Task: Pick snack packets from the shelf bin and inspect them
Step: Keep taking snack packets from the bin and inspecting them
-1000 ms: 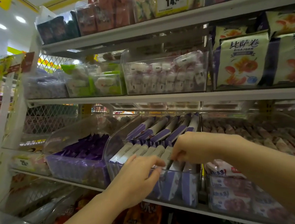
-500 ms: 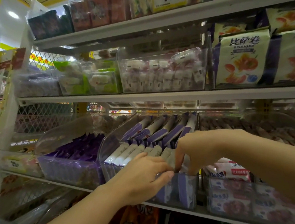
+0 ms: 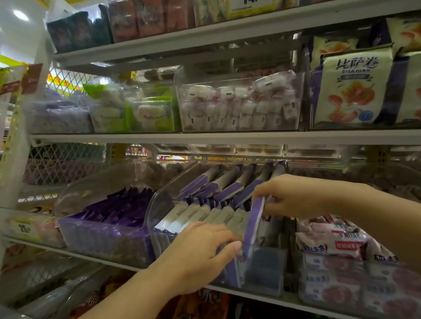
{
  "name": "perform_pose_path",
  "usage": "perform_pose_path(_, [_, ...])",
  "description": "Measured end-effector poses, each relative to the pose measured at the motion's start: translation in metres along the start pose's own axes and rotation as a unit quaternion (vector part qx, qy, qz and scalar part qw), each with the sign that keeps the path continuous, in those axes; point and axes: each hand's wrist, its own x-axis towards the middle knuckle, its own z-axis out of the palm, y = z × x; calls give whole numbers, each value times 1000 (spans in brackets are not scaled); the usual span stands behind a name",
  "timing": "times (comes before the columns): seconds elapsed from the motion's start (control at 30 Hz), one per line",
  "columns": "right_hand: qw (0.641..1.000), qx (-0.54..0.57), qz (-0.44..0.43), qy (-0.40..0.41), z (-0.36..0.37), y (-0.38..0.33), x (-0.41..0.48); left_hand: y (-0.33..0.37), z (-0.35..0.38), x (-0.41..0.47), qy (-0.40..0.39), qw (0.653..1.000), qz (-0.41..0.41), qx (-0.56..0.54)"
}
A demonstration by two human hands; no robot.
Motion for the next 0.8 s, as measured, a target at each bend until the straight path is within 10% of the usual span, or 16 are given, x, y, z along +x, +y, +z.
perform_pose_path(0.43, [854, 285, 23, 434, 8, -7, -11, 3, 4, -1, 10, 1000, -12, 9])
perform_pose_path(0.8, [782, 414, -19, 466, 32, -56, -31, 9, -12, -25, 33, 983, -102, -148])
